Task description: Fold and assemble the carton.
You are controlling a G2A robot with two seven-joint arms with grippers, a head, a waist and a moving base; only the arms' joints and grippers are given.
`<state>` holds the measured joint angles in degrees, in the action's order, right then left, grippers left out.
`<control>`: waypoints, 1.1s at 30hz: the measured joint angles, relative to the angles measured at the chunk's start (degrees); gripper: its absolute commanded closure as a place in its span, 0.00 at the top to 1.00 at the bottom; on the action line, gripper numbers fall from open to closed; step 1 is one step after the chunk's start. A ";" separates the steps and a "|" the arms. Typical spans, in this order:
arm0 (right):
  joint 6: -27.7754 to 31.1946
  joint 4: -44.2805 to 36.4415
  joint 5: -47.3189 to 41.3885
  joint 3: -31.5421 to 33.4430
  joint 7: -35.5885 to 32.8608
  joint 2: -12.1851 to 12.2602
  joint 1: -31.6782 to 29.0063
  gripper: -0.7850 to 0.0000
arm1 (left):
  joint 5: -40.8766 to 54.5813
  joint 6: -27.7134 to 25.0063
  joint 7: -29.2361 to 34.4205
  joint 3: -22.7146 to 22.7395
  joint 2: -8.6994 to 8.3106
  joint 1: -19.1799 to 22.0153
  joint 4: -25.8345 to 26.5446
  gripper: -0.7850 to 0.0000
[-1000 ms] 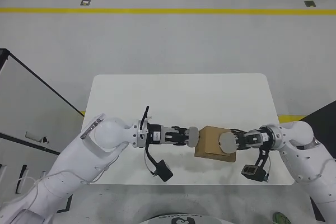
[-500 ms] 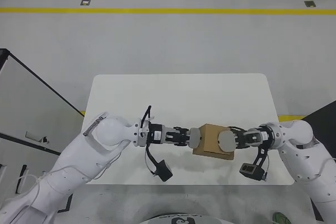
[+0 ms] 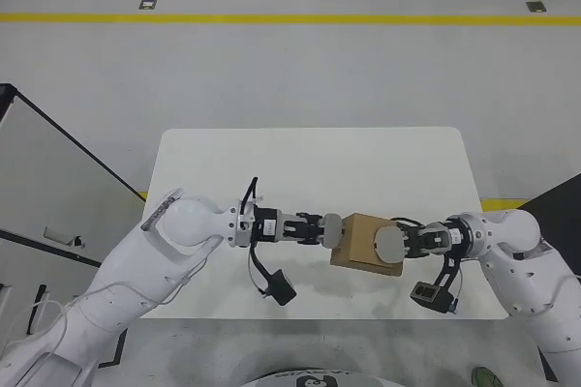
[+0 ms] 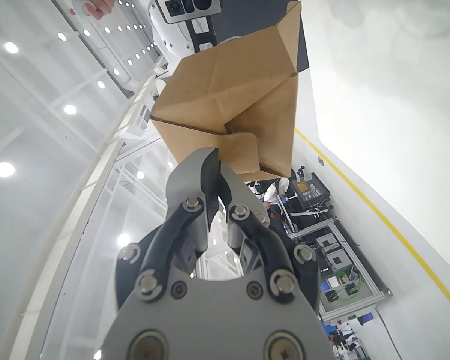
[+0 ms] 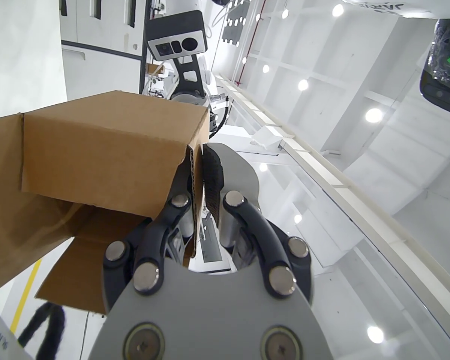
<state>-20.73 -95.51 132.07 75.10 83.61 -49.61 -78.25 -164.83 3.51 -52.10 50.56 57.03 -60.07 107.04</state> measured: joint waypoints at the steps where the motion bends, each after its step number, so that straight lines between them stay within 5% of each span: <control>1: 0.15 -0.12 -0.11 0.11 0.14 0.01 0.05 0.00 | -0.03 -0.04 0.05 -0.07 0.03 0.04 -0.14 0.00; 33: -0.66 0.07 0.50 0.68 -0.71 -0.22 -0.25 0.00 | -0.13 -0.64 -0.65 -2.19 0.81 1.16 -0.01 0.00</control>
<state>-21.38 -95.44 132.57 75.79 82.90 -49.83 -78.50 -164.96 2.87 -52.75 48.37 57.84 -58.91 107.03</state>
